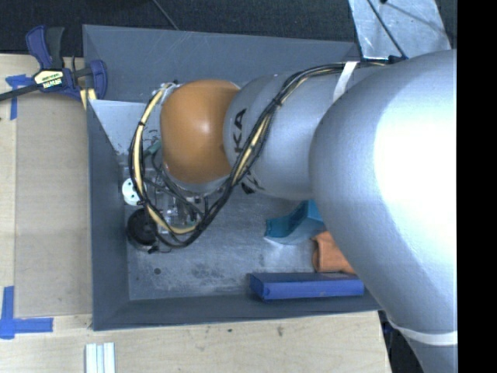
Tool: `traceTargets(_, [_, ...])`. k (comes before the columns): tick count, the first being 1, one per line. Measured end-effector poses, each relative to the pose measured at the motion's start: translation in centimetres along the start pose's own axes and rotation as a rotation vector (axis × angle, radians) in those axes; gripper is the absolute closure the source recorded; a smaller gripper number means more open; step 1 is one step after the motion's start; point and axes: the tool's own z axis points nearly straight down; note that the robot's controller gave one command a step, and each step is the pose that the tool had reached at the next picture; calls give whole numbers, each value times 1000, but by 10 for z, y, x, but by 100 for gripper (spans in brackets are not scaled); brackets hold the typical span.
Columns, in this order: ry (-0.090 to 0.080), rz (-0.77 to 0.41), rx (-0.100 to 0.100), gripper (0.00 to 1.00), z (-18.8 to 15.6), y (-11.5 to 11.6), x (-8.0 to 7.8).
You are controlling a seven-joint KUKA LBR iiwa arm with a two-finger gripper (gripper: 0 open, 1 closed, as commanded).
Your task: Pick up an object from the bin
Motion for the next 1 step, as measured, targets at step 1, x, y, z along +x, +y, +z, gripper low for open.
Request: traceTargets(1, [2, -195, 1, 0, 21, 9, 4])
